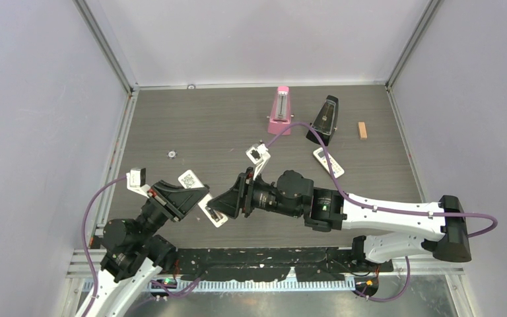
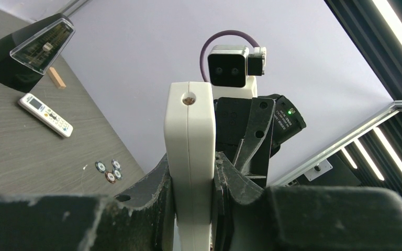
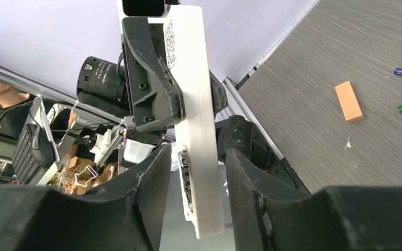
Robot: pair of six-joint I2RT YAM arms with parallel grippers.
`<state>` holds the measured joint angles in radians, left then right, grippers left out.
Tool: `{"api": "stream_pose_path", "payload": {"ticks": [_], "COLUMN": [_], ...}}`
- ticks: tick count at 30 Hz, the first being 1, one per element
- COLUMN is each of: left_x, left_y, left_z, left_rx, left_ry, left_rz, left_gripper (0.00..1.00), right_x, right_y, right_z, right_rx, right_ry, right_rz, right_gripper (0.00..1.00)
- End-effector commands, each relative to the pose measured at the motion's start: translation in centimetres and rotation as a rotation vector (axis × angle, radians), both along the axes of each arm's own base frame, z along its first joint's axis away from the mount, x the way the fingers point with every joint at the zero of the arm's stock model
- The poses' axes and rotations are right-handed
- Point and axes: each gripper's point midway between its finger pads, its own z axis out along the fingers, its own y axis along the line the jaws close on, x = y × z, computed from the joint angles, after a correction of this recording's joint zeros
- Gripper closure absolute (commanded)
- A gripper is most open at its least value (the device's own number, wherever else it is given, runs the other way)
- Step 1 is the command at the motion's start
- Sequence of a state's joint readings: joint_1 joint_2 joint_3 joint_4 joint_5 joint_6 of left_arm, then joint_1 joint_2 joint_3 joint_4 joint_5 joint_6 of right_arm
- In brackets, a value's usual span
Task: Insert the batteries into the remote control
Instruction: Load the battery into the remote control.
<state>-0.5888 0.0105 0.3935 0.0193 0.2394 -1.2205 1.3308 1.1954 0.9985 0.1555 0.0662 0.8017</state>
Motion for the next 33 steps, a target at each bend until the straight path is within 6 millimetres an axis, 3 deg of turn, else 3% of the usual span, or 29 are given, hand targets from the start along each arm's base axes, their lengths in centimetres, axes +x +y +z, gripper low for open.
{"api": "stream_pose_path", "payload": {"ticks": [1,11,33], "left_x": [-3.8,-3.9,-3.8], "left_y": [2.3,2.4,2.8], "left_z": [4.3,4.8,5.4], "left_rx": [-0.105,-0.110,-0.128], "left_ry": [-0.199,-0.199,-0.199], "left_rz": [-0.003,-0.004,0.015], "left_gripper": [1.00,1.00,1.00], "right_x": [0.5,0.4,-1.5], "right_y": [-0.2,0.3,1.5], "right_z": [2.1,0.8,-0.8], "right_rx": [0.042,-0.021,-0.063], "right_ry": [-0.022,-0.062,-0.106], "right_rz": [-0.023,0.003,0.136], "right_gripper": [0.54,0.72,0.80]}}
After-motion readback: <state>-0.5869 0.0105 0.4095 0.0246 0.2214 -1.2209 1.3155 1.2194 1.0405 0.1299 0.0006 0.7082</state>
